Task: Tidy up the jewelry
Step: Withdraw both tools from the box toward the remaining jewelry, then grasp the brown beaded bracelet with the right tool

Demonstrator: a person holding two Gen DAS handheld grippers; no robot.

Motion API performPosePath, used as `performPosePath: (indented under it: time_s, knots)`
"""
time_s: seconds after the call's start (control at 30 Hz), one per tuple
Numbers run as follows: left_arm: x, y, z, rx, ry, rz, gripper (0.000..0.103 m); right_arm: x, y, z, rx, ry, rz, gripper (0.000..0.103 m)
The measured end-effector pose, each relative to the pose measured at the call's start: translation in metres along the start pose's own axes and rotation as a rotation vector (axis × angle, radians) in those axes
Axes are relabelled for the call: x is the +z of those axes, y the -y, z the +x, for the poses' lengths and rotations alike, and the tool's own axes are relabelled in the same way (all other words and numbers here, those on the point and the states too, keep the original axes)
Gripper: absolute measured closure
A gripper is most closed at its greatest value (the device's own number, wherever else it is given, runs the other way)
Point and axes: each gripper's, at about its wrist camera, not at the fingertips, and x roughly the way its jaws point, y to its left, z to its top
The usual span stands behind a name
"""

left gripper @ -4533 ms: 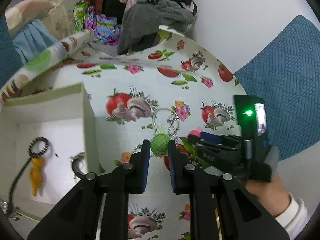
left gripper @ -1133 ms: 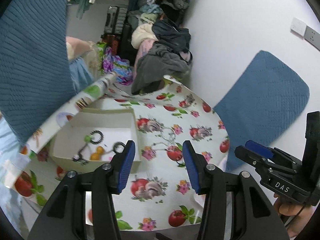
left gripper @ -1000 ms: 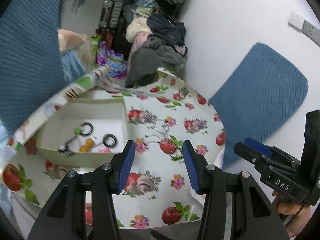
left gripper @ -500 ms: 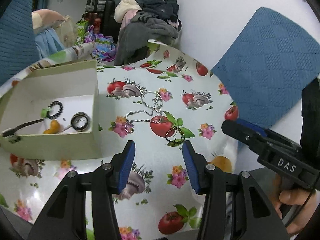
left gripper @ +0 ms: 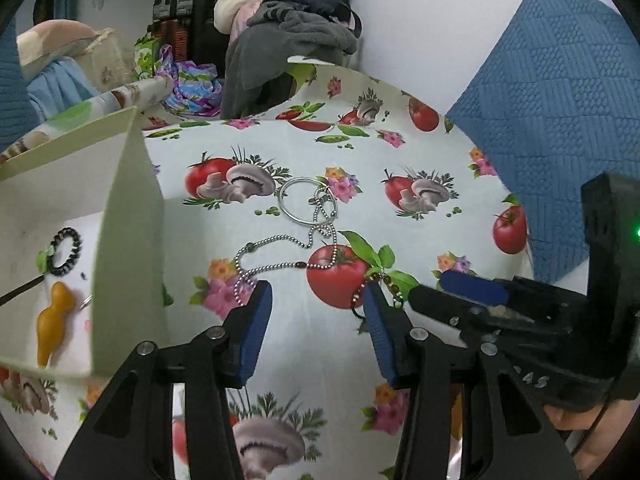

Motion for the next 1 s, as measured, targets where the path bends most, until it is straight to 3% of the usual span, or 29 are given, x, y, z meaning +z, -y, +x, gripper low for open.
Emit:
performPosePath:
  time_s: [0.43, 0.57, 0.63, 0.7, 1.0]
  knots:
    - [0.024, -0.002, 0.039, 0.002, -0.062, -0.004, 0.057, -0.008, 0.014, 0.052, -0.089, -0.109, -0.076, 0.075]
    - [0.029, 0.001, 0.05, -0.002, -0.102, 0.026, 0.057, -0.01, 0.011, 0.054, -0.112, -0.082, -0.109, 0.078]
    - [0.03, 0.005, 0.054, 0.01, -0.112, 0.045, 0.057, -0.011, 0.006, 0.055, -0.146, -0.077, -0.146, 0.092]
    - [0.03, 0.009, 0.059, 0.016, -0.126, 0.068, 0.057, -0.012, 0.004, 0.055, -0.132, -0.076, -0.155, 0.097]
    - [0.032, 0.027, 0.085, 0.046, -0.173, 0.179, 0.057, -0.008, 0.028, 0.038, -0.082, -0.026, -0.032, 0.099]
